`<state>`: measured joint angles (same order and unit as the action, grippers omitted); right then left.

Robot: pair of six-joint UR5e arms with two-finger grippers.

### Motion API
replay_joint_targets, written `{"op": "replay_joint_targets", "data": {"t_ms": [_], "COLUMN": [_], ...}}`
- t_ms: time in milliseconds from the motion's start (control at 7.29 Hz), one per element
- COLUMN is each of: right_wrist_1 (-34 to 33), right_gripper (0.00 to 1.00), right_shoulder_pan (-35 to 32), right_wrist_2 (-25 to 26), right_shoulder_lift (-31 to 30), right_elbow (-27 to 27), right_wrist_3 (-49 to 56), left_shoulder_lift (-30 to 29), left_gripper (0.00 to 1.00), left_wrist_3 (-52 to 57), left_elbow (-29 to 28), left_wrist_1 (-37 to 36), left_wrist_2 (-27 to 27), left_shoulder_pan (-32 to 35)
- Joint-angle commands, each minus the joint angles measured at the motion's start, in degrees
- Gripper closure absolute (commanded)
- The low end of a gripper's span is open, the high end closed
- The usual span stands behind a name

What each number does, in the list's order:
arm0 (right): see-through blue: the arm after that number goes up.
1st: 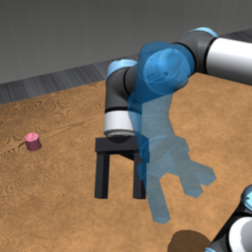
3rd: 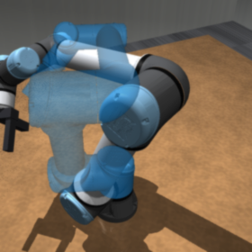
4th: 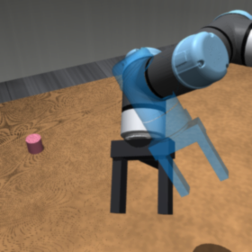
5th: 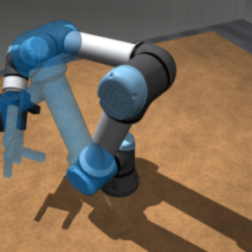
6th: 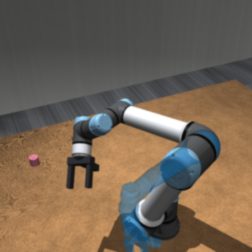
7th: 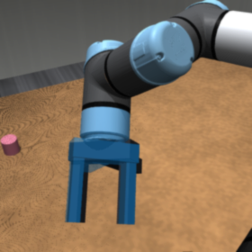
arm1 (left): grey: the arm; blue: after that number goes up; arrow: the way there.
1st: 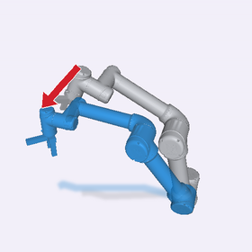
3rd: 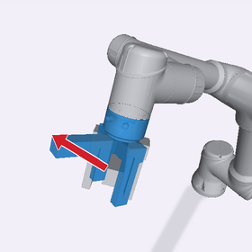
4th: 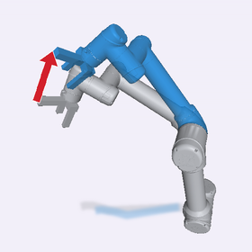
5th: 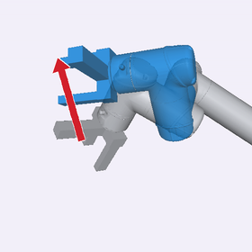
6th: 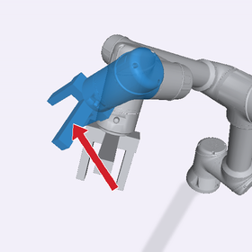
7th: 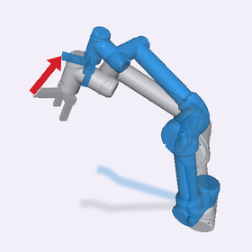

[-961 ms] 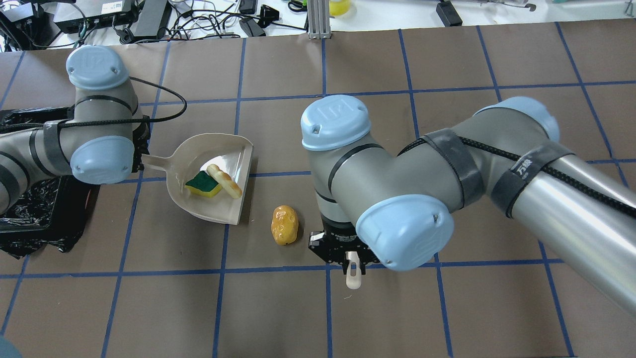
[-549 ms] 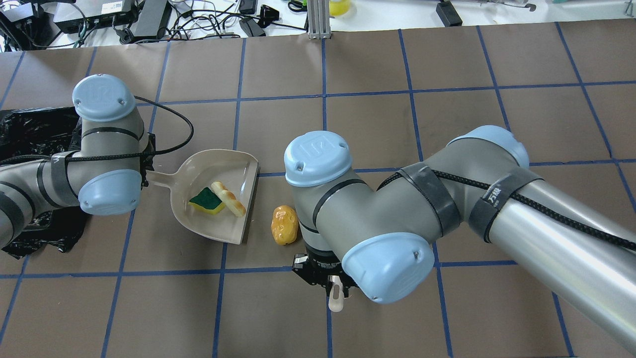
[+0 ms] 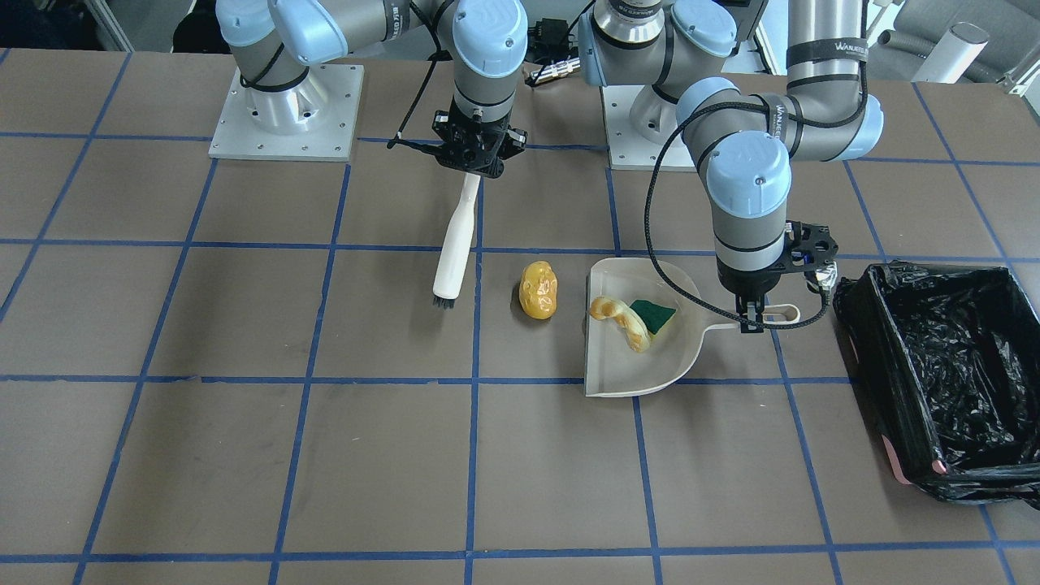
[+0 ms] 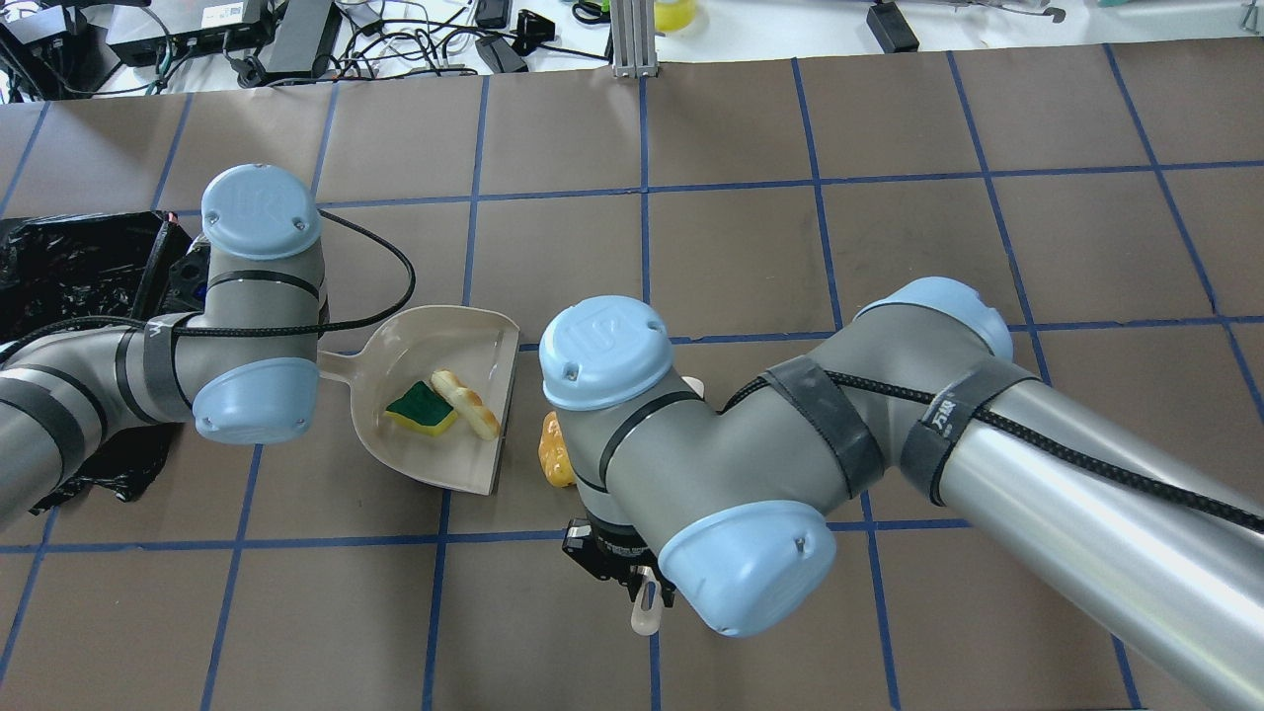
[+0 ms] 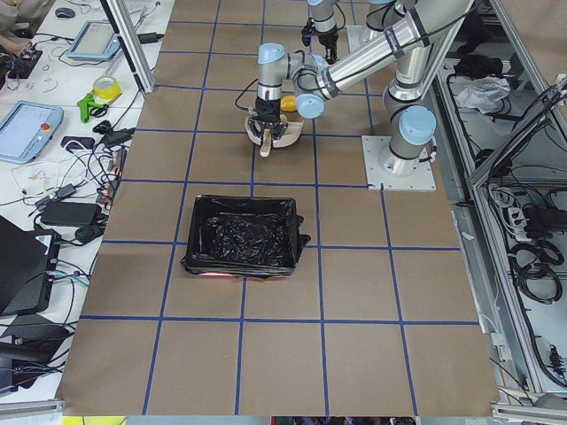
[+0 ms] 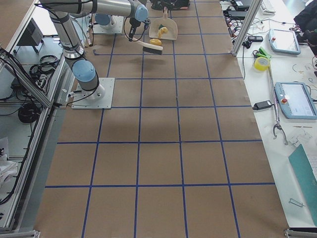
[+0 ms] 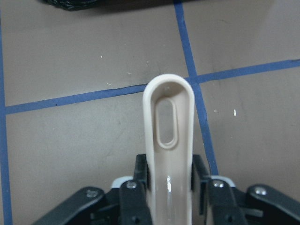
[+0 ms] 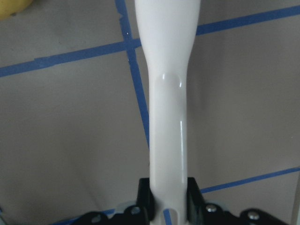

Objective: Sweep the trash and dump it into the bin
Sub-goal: 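Sweep the yellow potato into the dustpan held by the left gripper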

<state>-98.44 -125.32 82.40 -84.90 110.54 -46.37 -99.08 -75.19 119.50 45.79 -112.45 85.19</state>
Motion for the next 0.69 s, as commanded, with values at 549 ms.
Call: {"op": "replay_joint_targets", "data": {"t_ms": [549], "right_wrist_1": [-12.38], "right_gripper": [0.96], "right_shoulder_pan": [-5.19], "right_wrist_2": [-4.35], "right_shoulder_lift": [7.37], "right_elbow": [-0.50], "right_wrist_3": [-13.55], "left_shoulder_lift": [-0.23], "left_gripper": [1.00], "left_wrist_3": [-0.22], "left_elbow": [-0.41], "left_wrist_1": [0.00], "left_wrist_2": [0.39], "left_shoulder_pan": [0.15]}}
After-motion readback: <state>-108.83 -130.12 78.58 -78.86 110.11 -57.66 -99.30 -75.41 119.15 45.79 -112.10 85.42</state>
